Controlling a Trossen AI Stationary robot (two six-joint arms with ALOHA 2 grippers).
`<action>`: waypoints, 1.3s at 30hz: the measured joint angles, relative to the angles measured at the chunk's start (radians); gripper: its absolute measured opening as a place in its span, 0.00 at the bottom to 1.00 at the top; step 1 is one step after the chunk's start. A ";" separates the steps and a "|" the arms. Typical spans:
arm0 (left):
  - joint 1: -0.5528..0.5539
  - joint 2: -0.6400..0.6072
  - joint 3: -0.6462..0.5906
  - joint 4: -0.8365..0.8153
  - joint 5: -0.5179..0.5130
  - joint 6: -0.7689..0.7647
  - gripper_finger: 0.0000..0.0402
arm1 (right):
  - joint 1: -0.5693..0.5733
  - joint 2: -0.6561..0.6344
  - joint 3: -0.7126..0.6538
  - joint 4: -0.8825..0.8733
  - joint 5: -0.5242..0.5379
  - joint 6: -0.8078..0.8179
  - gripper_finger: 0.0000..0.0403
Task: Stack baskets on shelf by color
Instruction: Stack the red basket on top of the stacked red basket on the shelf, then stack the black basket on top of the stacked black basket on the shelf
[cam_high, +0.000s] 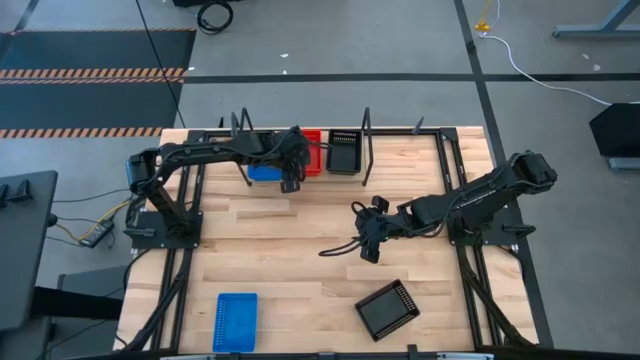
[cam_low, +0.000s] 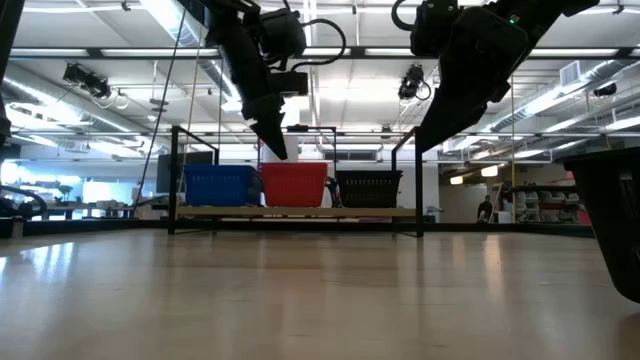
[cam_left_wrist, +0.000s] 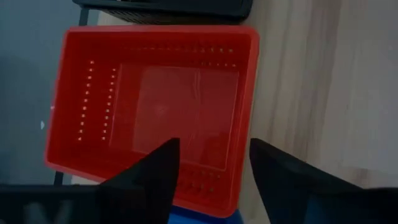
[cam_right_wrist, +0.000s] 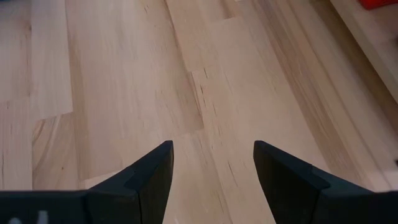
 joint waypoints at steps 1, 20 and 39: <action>-0.002 0.000 0.012 -0.011 -0.001 -0.005 0.51 | 0.000 0.000 0.000 0.000 0.000 0.000 0.57; -0.207 -0.009 0.141 -0.341 0.122 -0.172 0.45 | 0.001 0.000 0.001 -0.072 -0.174 0.131 0.57; -0.440 -0.194 -0.357 0.332 0.113 -0.332 0.36 | 0.206 -0.001 0.007 -0.372 -0.733 0.762 0.57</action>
